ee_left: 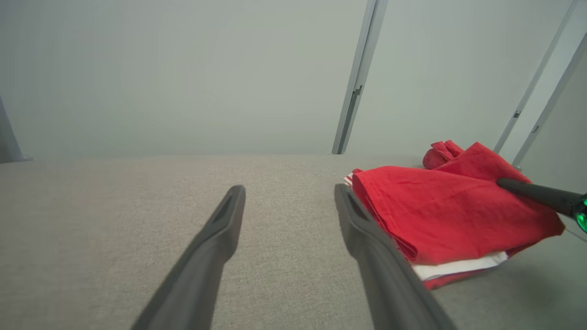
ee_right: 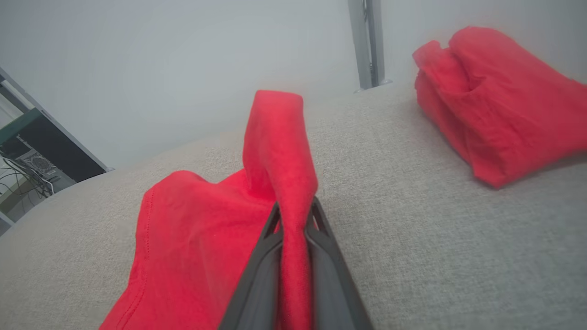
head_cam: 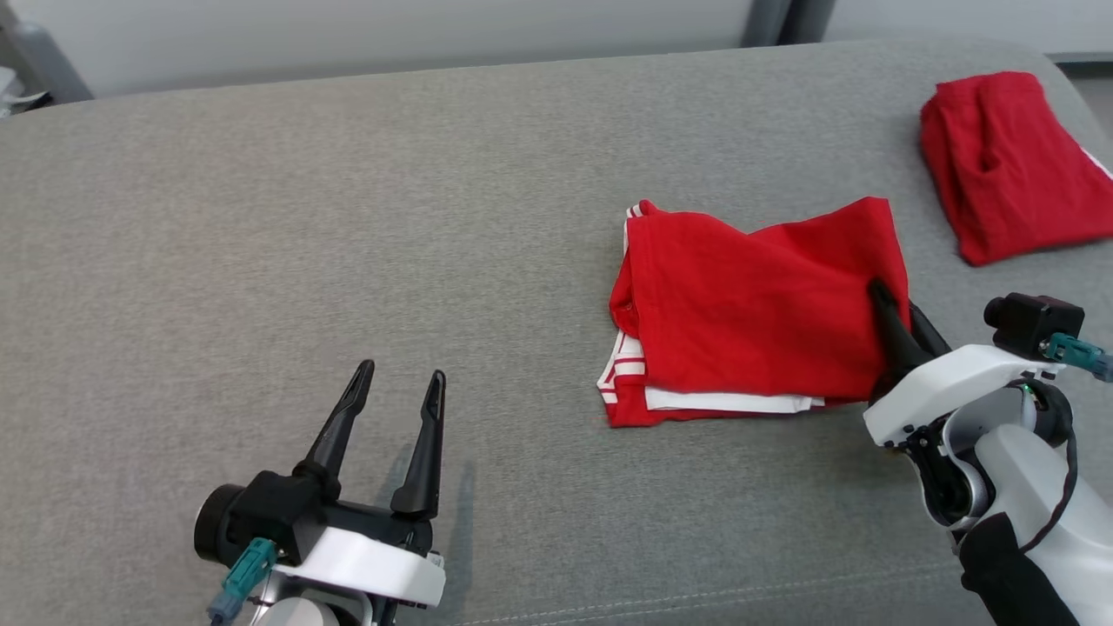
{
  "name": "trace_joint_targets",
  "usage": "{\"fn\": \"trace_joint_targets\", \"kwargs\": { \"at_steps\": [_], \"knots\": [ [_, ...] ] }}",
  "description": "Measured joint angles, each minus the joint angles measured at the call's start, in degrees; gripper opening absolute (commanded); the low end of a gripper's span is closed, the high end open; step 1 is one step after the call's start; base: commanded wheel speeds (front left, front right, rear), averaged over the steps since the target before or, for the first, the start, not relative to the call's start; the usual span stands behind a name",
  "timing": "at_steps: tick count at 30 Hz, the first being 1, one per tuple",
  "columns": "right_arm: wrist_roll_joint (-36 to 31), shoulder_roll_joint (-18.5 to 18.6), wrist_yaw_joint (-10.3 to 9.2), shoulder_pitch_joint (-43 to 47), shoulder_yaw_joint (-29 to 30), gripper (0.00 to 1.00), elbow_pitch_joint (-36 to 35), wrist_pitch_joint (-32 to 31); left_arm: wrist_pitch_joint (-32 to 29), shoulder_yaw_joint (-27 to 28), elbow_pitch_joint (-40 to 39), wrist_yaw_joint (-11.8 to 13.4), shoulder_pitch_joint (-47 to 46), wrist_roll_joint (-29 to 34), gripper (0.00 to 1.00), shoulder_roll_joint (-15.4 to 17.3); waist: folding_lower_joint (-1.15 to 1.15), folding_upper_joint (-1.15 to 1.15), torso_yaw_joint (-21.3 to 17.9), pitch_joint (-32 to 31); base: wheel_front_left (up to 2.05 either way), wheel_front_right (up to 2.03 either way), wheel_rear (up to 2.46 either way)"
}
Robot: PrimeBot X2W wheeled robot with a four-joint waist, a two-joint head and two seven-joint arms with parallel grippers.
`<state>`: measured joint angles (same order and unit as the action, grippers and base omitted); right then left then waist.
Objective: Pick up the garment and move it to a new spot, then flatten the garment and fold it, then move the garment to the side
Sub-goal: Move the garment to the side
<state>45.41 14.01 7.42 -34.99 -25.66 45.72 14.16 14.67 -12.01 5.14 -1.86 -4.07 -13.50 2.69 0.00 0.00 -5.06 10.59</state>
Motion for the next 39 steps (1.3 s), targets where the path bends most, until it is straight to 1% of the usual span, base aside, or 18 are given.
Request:
{"fn": "trace_joint_targets", "kwargs": {
  "at_steps": [2, 3, 7, 10, 16, 20, 22, 24, 25, 26, 29, 30, 37, 38, 39],
  "knots": [
    [-1.5, -1.4, 0.00, 1.9, 1.7, 0.00, -0.6, 0.0, 0.0, 0.5, 0.3, -0.2, -0.5, 0.5, 1.00, 0.0, 0.00, 0.00, -3.7, 0.4, 0.00, 0.00, 0.00],
    [-2.1, -1.9, 0.00, 2.7, 2.5, 0.00, -0.8, 0.0, 0.0, 0.7, 0.6, -0.7, -0.9, 0.7, 1.00, 0.0, 0.00, 0.00, -5.5, 0.6, 0.00, 0.00, 0.00],
    [-3.0, -2.9, 0.00, 3.0, 3.5, 0.00, -1.2, 0.0, 0.0, 0.9, 1.0, -0.7, -1.0, 1.3, 1.00, 0.0, 0.00, 0.00, -8.9, 0.9, 0.00, 0.00, 0.00],
    [-3.4, -3.4, 0.00, 3.3, 4.3, 0.00, -1.7, 0.0, 0.0, 1.0, 1.2, -1.2, -1.0, 1.4, 1.00, 0.0, 0.00, 0.00, -11.2, 1.0, 0.00, 0.00, 0.00],
    [-3.5, -4.0, 0.00, 3.9, 4.9, 0.00, -2.1, 0.0, 0.0, 1.0, 1.5, -1.2, -1.1, 1.9, 1.00, 0.0, 0.00, 0.00, -14.5, 1.5, 0.00, 0.00, 0.00],
    [-3.3, -4.5, 0.00, 3.7, 5.3, 0.00, -3.0, 0.0, 0.0, 1.0, 1.5, -1.7, -1.5, 2.6, 1.00, 0.0, 0.00, 0.00, -14.5, 2.7, 0.00, 0.00, 0.00],
    [-1.0, -4.6, 0.00, 1.2, 4.6, 0.00, -4.7, 0.0, 0.0, 1.0, 1.5, -1.7, -2.4, 3.1, 1.00, 0.0, 0.00, 0.00, -13.8, 4.0, 0.00, 0.00, 0.00],
    [-0.8, -3.9, 0.00, -1.5, 3.3, 0.00, -5.1, 0.0, 0.0, 1.0, 1.5, -1.7, -2.6, 3.5, 1.00, 0.0, 0.00, 0.00, -13.3, 4.8, 0.00, 0.00, 0.00],
    [-0.8, -3.3, 0.00, -3.1, 2.4, 0.00, -5.3, 0.0, 0.0, 1.0, 1.4, -1.7, -2.8, 3.6, 1.00, 0.0, 0.00, 0.00, -13.1, 5.3, 0.00, 0.00, 0.00],
    [-0.8, -1.7, 0.00, -6.8, 1.2, 0.00, -5.3, -0.1, 0.0, 1.2, 1.4, -1.9, -3.4, 4.0, 1.00, 0.0, 0.00, 0.00, -12.6, 6.4, 0.00, 0.00, 0.00],
    [-1.1, 0.6, 0.00, -12.9, 0.0, 0.00, -4.8, -0.8, 0.0, 1.5, 1.3, -2.4, -4.7, 4.8, 1.00, 0.0, 0.00, 0.00, -11.9, 8.4, 0.00, 0.00, 0.00],
    [-1.4, 2.5, 0.00, -18.7, -1.4, 0.00, -3.9, -1.3, 0.0, 1.8, 0.8, -2.7, -6.2, 5.0, 1.00, 0.0, 0.00, 0.00, -11.1, 10.6, 0.00, 0.00, 0.00],
    [-1.8, 5.9, 0.00, -28.3, -3.1, 0.00, 0.1, -2.0, 0.0, 2.2, -0.4, -3.2, -9.1, 7.0, 1.00, 0.2, 0.00, 0.00, -9.5, 16.2, 0.00, 0.00, 0.00],
    [-1.8, 7.3, 0.00, -30.6, -3.3, 0.00, 2.7, -2.0, 0.0, 2.3, -0.6, -3.5, -9.7, 7.2, 1.00, 0.4, 0.00, 0.00, -9.0, 18.2, 0.00, 0.00, 0.00],
    [-2.0, 7.9, 0.00, -31.2, -3.3, 0.00, 3.6, -2.0, 0.0, 2.3, -0.7, -3.5, -9.9, 7.4, 1.00, 0.4, 0.00, 0.00, -8.9, 18.9, 0.00, 0.00, 0.00]
  ]
}}
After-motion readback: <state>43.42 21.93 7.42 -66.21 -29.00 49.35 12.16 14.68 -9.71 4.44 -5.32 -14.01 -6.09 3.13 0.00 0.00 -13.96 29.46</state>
